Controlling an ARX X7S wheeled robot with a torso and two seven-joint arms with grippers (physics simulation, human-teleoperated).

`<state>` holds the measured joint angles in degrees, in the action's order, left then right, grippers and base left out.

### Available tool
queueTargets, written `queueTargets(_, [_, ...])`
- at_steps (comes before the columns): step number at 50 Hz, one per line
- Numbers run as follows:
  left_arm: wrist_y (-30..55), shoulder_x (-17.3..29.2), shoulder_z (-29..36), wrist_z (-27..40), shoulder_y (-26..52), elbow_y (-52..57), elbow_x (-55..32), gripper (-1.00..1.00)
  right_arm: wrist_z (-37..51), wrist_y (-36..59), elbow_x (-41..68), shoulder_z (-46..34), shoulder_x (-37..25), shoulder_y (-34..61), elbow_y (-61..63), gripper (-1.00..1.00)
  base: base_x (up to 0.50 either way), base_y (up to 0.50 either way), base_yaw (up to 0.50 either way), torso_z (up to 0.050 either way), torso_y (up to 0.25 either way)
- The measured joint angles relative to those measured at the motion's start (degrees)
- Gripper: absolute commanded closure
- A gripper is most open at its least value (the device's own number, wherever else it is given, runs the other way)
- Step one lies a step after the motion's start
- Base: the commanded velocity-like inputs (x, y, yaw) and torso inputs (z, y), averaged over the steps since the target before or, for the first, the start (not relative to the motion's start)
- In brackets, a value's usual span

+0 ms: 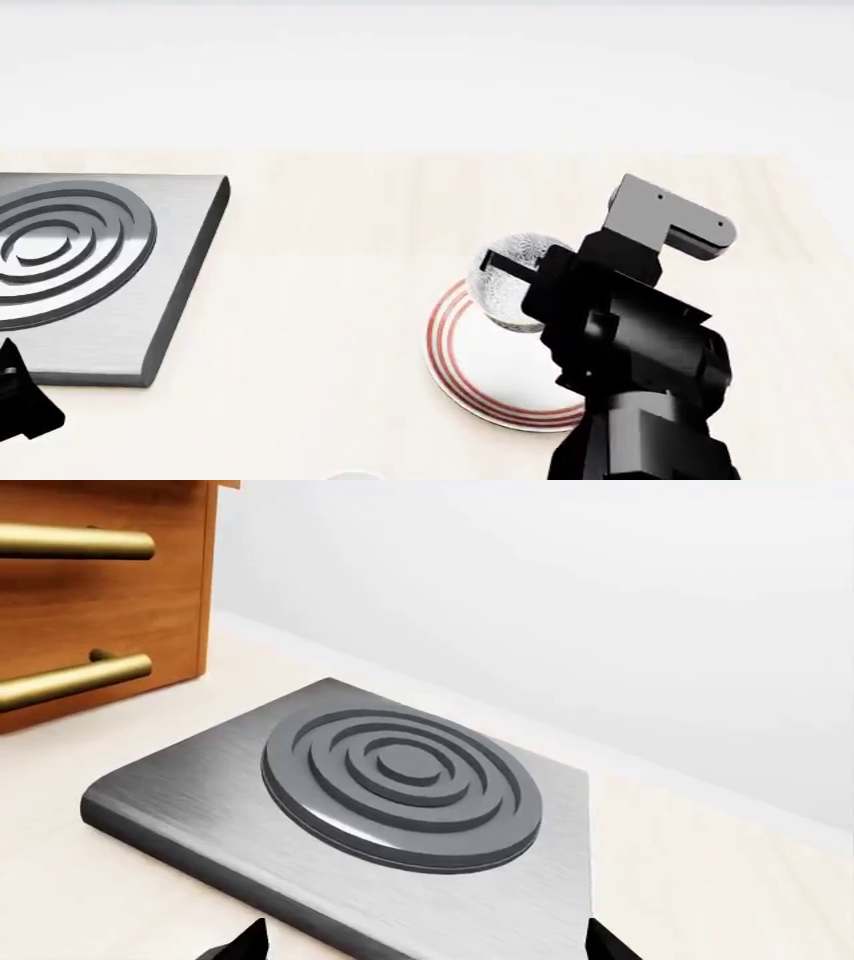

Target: Pick the akita bowl between the plate and the ramekin and place it on the plate.

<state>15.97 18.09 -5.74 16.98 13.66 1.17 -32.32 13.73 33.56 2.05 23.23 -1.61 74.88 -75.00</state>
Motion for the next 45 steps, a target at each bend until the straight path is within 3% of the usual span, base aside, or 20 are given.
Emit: queueTargets(45, [-0.5,0.4,0.4,0.2,0.0,-0.2,-0.5,-1.00,6.5,-0.6,-1.9,11.2,0.6,-1.7,0.0,1.00,0.00,0.00,0.00,0.000,0.000])
